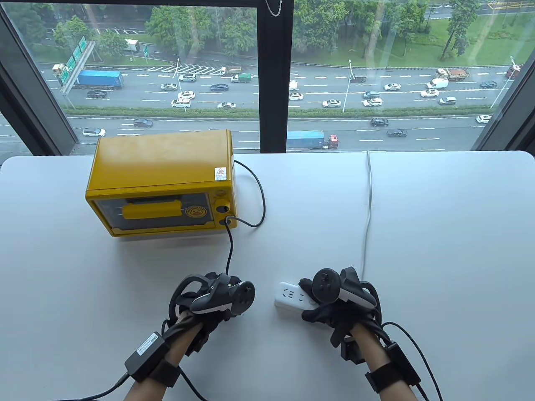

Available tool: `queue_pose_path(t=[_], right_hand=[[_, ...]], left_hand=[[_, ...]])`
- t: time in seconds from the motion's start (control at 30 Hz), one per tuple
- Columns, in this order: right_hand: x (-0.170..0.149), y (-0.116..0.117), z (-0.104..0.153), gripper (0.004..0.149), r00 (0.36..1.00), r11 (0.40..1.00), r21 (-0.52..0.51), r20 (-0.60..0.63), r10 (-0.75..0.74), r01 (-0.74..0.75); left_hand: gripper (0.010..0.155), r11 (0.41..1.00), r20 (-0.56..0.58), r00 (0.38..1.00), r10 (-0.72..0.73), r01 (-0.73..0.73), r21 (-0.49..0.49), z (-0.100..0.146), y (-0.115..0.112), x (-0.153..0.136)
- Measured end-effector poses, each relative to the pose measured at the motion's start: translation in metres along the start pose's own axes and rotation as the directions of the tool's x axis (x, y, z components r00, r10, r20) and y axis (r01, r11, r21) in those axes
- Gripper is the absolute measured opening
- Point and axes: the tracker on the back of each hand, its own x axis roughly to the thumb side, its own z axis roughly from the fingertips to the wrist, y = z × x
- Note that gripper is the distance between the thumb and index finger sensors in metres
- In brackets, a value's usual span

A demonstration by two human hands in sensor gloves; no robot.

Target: Unplug the oven

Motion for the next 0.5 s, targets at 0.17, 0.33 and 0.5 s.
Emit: queue_pose_path(t=[0.17,0.33,0.5], right_hand=[[0.000,0.000,0.000,0.083,1.000,1.000,-0.004,-0.006,0.000,0.000],[0.000,0.001,0.001,0.083,1.000,1.000,-0.015,-0.007,0.018,-0.019],[0.001,-0.006,0.007,0.084,1.000,1.000,0.008,-0.016,0.022,-0.021]], left_hand=[[0.052,0.998,-0.016,0.998,0.058,-0.058,-0.014,-0.002,-0.002,-0.003],[0.061,0.992,-0.033,0.993,0.118,-0.116,0.039,0.006,-0.001,-0.006],[0.064,0.921,-0.059,0.957,0.284,-0.255,0.294,0.034,0.021,-0.021]])
